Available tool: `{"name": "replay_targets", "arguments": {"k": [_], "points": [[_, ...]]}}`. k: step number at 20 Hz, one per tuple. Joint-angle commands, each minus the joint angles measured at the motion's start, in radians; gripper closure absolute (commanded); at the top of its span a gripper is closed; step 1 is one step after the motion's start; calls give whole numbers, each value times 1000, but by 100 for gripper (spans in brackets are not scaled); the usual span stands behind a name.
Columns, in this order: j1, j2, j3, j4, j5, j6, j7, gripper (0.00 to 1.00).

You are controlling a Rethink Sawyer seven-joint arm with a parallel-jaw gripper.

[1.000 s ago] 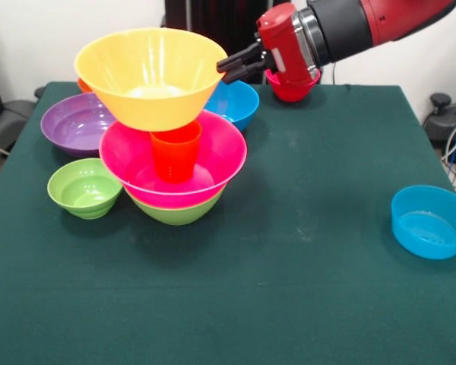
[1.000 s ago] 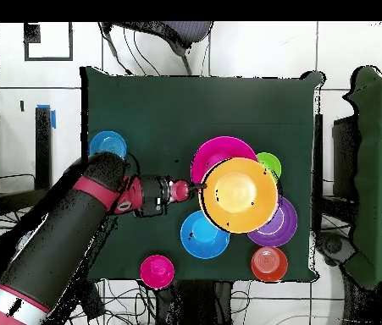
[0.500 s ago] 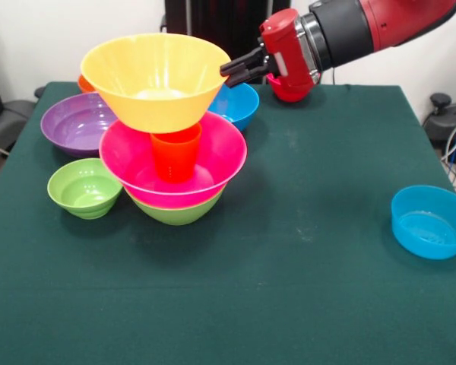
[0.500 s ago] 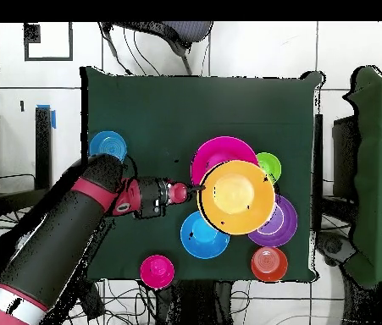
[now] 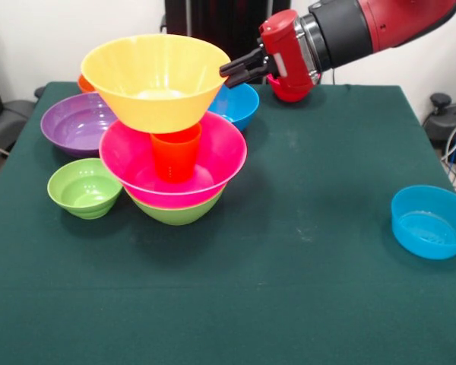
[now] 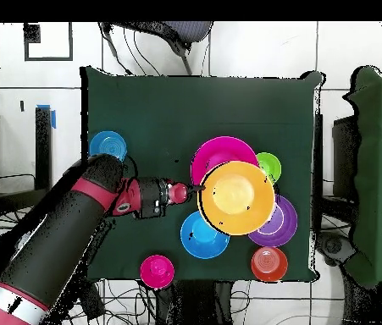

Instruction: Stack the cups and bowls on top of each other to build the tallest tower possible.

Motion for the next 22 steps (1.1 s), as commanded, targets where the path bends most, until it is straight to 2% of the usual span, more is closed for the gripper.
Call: {"name": "replay_targets", "arguments": {"k": [1,22], "points": [[1,61,87,-8,47,-3,219,100],[13,105,70,-65,70,43,227,100]]}}
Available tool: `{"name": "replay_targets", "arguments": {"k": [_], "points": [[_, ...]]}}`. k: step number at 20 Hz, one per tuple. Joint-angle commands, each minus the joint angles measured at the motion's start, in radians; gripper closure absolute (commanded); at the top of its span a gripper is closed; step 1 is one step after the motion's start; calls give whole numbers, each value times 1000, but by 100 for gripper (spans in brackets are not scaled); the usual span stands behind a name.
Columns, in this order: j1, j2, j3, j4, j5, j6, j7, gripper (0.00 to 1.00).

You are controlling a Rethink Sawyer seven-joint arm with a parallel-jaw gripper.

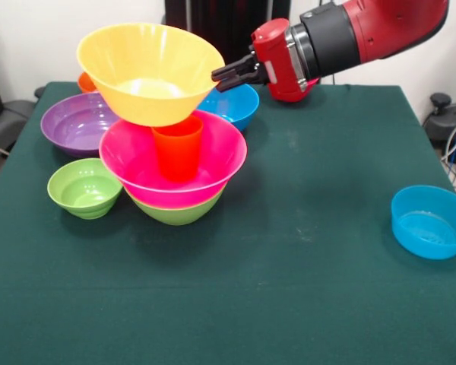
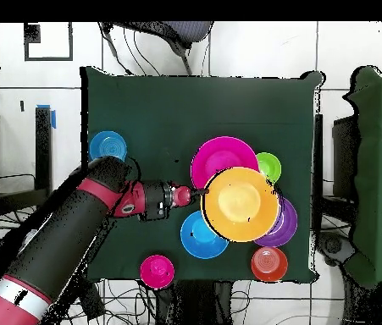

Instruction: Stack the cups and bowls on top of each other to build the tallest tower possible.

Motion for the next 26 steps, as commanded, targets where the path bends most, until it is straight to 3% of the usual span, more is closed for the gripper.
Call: {"name": "replay_targets", "arguments": {"k": [1,13,26], "points": [[13,53,84,-66,71,44,225,100],[23,50,64,-63,84,56,194,100],[26,-31,49,-37,62,94,87,100]]}}
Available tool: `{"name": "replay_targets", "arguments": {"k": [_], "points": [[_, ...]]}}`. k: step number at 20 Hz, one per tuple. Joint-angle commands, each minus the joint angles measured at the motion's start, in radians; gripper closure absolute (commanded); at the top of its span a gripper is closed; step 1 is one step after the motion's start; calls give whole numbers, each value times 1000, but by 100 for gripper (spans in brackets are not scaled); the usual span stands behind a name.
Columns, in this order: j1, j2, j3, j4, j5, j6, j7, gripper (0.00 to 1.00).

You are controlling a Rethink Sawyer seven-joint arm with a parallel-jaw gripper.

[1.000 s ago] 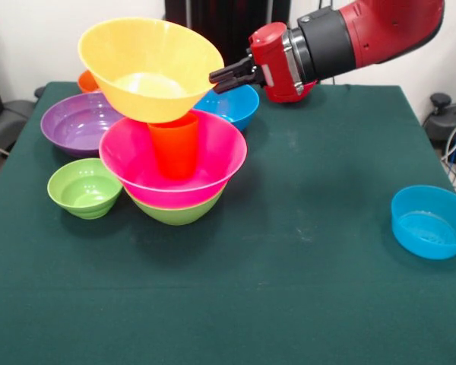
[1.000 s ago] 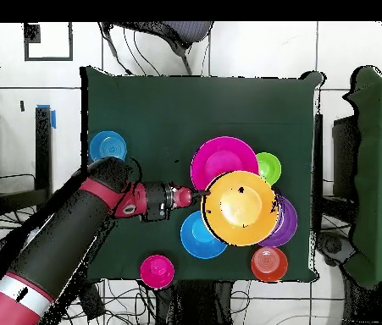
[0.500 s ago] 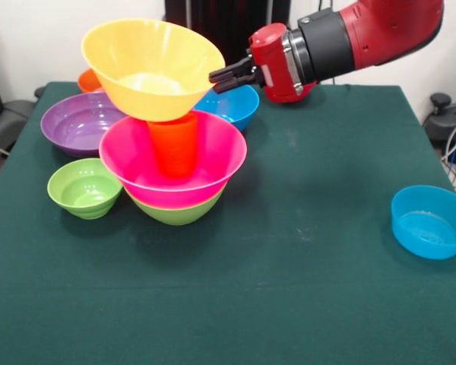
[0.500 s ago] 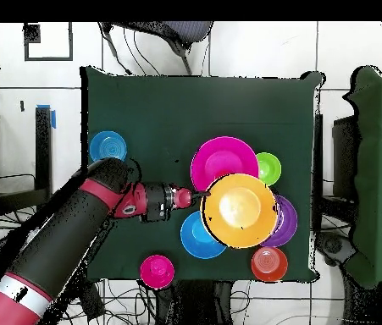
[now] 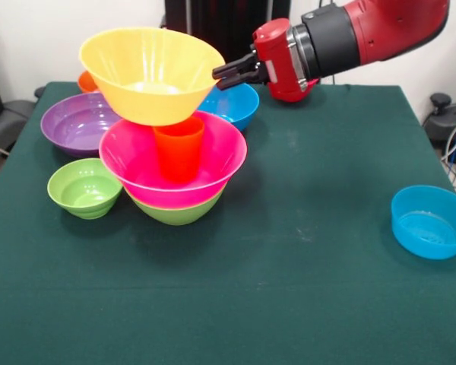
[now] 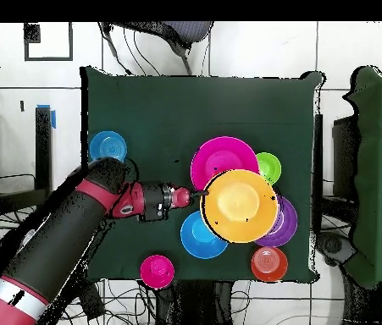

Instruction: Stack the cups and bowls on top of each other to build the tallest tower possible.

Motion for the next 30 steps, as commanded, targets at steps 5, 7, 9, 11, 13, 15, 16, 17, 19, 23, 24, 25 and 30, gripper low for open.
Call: {"name": "replay_targets", "arguments": {"k": [5,7,9,11,13,15,16,17,19,23,24,25,30], "points": [[-3,-89,69,-37,21,78,44,100],[-7,-92,73,-40,14,82,29,100],[-9,-92,74,-39,7,79,31,100],[-7,-97,71,-29,0,74,34,100],[-8,-96,75,-28,-4,71,30,100],[-6,-93,75,-30,-5,73,37,100],[-6,-88,74,-34,-6,76,39,100],[-7,-85,76,-35,-6,73,43,100],[-8,-77,79,-39,-3,69,54,100],[-5,-58,83,-55,0,84,56,100],[-4,-55,82,-58,0,89,52,100],[-2,-56,79,-57,0,91,55,100],[-6,-50,86,-75,5,101,43,100]]}}
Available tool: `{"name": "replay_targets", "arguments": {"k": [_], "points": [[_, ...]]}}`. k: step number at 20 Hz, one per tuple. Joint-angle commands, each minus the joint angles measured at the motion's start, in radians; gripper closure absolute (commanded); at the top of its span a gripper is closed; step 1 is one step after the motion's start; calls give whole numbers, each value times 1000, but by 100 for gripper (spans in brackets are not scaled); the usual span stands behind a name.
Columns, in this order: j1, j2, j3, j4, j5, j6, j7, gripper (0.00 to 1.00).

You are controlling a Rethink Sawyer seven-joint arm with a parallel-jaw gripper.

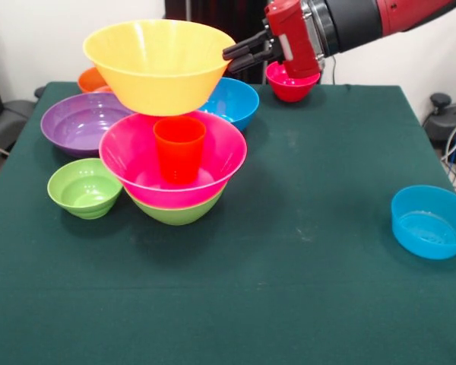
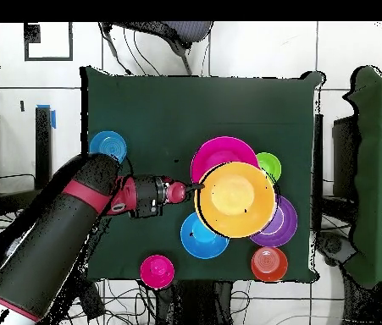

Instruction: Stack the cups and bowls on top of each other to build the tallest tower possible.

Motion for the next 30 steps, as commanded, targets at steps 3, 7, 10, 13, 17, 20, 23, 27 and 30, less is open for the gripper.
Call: {"name": "replay_targets", "arguments": {"k": [3,7,10,13,17,20,23,27,30], "points": [[-8,46,91,-84,5,101,41,100],[-9,57,93,-108,0,123,21,100],[-3,57,88,-117,3,144,25,100],[-5,57,91,-126,7,140,37,100],[-15,68,101,-140,5,119,44,100],[-14,71,99,-146,5,125,47,100],[-16,74,101,-151,5,125,44,100],[-17,79,99,-155,6,125,48,100],[-19,85,100,-160,7,123,47,100]]}}
